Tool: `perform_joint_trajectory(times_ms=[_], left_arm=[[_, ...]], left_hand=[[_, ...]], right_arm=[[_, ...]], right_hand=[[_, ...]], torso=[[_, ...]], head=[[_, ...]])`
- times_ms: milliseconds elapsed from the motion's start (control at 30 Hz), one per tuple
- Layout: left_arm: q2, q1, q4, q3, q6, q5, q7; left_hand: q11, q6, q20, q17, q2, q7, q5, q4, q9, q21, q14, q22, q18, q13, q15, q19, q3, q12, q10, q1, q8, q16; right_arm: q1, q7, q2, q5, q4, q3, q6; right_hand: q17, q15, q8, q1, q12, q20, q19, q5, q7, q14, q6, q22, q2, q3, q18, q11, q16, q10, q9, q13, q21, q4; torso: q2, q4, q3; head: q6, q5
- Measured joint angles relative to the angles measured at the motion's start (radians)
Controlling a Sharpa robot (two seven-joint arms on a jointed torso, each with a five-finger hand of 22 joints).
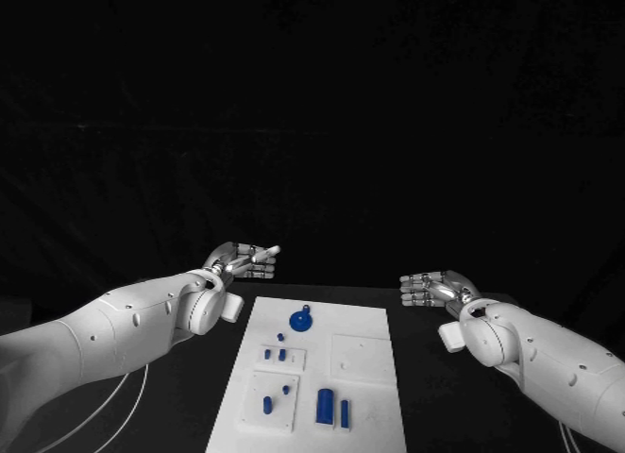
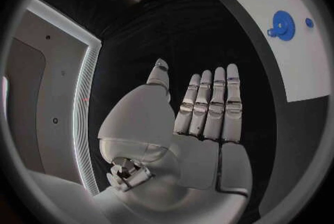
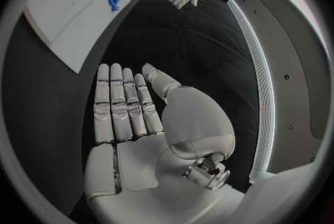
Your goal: Assemble the parts on the task board
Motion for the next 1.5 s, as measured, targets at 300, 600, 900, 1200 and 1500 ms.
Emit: perform_joint_trajectory(times_ms=[300, 600, 900, 1200, 1500], left_arm=[[0.029, -0.001, -0.052, 0.000, 0.000, 0.046, 0.011], [0.006, -0.011, 0.024, 0.016, -0.022, 0.046, 0.010], [-0.071, -0.048, 0.280, 0.067, -0.160, 0.066, 0.044], [-0.143, -0.081, 0.534, 0.115, -0.363, 0.098, 0.108], [-0.167, -0.092, 0.619, 0.129, -0.487, 0.121, 0.152]], left_hand=[[-0.009, -0.052, 0.035, -0.005, 0.013, -0.016, -0.004, -0.018, -0.003, -0.020, -0.038, -0.004, 0.045, -0.003, -0.008, -0.025, -0.003, -0.001, -0.021, -0.015, 0.000, -0.006], [-0.092, -0.761, -0.104, -0.051, -0.012, -0.104, -0.107, -0.053, -0.048, -0.075, -0.744, -0.056, -0.057, -0.046, -0.092, -0.734, 0.116, -0.044, -0.722, -0.610, -0.044, -0.048], [-0.114, -0.942, -0.139, -0.061, -0.020, -0.126, -0.130, -0.061, -0.058, -0.087, -0.993, -0.069, -0.072, -0.056, -0.115, -0.962, 0.142, -0.051, -0.993, -1.107, -0.056, -0.059], [-0.119, -0.986, -0.148, -0.064, -0.022, -0.132, -0.137, -0.064, -0.061, -0.091, -1.056, -0.072, -0.088, -0.058, -0.120, -1.021, 0.151, -0.054, -1.063, -1.239, -0.056, -0.059], [-0.119, -0.986, -0.150, -0.065, -0.022, -0.132, -0.137, -0.064, -0.061, -0.091, -1.058, -0.072, -0.088, -0.059, -0.120, -1.022, 0.151, -0.054, -1.062, -1.240, -0.056, -0.059]], right_arm=[[0.003, 0.146, 0.037, 0.086, -0.074, 0.041, -0.014], [0.026, 0.146, 0.007, 0.104, 0.001, -0.013, -0.040], [0.103, 0.203, -0.080, 0.223, 0.261, -0.172, -0.181], [0.182, 0.309, -0.172, 0.404, 0.533, -0.329, -0.395], [0.215, 0.383, -0.211, 0.530, 0.649, -0.390, -0.544]], right_hand=[[-0.203, 0.018, -0.004, -0.047, -0.007, 0.140, -0.132, 0.020, -0.014, -0.097, -0.117, -0.253, -0.028, -0.107, 0.141, 0.007, -0.004, -0.092, -0.020, -0.014, 0.000, 0.067], [-0.245, -0.065, -0.046, -0.677, -0.049, -0.043, -0.809, -0.103, -0.105, -0.797, -0.801, -0.306, -0.049, -0.322, -0.034, -0.082, -0.048, -0.790, -0.062, -0.055, -0.044, 0.224], [-0.255, -0.087, -0.054, -1.090, -0.057, -0.090, -0.978, -0.130, -0.127, -1.062, -0.972, -0.317, -0.055, -0.370, -0.064, -0.104, -0.054, -1.055, -0.073, -0.064, -0.057, 0.264], [-0.258, -0.093, -0.058, -1.201, -0.060, -0.104, -1.020, -0.135, -0.135, -1.131, -1.016, -0.320, -0.058, -0.383, -0.079, -0.111, -0.058, -1.125, -0.075, -0.067, -0.061, 0.272], [-0.258, -0.093, -0.058, -1.202, -0.060, -0.104, -1.020, -0.135, -0.135, -1.132, -1.016, -0.320, -0.057, -0.383, -0.079, -0.111, -0.058, -1.124, -0.076, -0.067, -0.061, 0.272]], torso=[[-0.007, 0.0014, 0.0109], [0.002, 0.0063, 0.0156], [0.019, 0.0156, 0.0251], [0.021, 0.0165, 0.0264], [0.021, 0.0167, 0.0267]], head=[[0.021, -0.003], [0.016, -0.029], [0.010, -0.061], [0.009, -0.062], [0.009, -0.062]])
